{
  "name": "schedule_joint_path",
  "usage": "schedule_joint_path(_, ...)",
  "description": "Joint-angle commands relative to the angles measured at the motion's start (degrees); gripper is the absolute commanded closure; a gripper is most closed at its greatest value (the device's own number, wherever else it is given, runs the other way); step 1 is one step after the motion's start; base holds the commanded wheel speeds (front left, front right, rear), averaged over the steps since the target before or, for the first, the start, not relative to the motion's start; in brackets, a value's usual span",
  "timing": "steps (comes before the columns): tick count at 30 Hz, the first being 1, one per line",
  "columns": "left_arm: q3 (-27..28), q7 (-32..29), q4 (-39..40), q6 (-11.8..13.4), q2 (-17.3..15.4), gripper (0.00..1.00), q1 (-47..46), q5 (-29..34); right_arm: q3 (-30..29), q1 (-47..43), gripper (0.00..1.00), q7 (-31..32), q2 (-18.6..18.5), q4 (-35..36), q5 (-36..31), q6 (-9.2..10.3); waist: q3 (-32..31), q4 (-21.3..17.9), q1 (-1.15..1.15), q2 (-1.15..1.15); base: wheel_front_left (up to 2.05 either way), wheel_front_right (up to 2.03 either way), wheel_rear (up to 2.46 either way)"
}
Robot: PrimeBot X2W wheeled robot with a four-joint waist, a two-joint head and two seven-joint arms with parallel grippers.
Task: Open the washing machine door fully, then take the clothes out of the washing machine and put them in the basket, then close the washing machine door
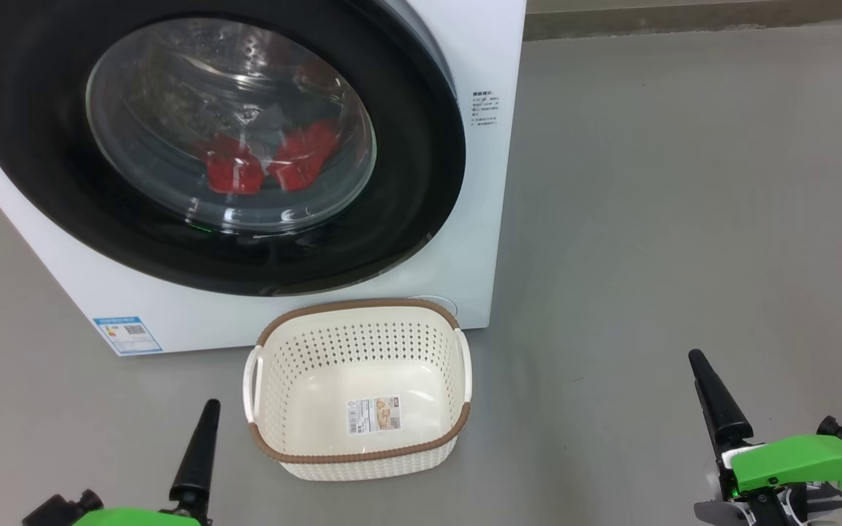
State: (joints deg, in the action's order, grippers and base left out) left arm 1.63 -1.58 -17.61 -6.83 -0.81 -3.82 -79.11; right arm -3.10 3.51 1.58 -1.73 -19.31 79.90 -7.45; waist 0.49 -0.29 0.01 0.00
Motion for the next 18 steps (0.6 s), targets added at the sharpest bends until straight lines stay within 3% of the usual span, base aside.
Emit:
schedule_joint_path(1, 0.2, 0.6, 2.0, 0.2, -0.7, 0.0, -2.6, 1.8, 0.4, 2.9, 0.0, -0.6, -0.8, 1.7, -1.9, -0.01, 0.0, 0.0, -0.01, 0.0, 0.0, 0.0, 0.0)
schedule_joint_path(18, -2.2, 3.4, 4.3, 1.5, -0.9, 0.0, -4.6, 18.3, 1.8, 5.2, 0.0, -3.5, -0.5, 1.2, -18.0, -0.01, 0.4, -0.1, -0.01, 0.0, 0.0, 0.0, 0.0)
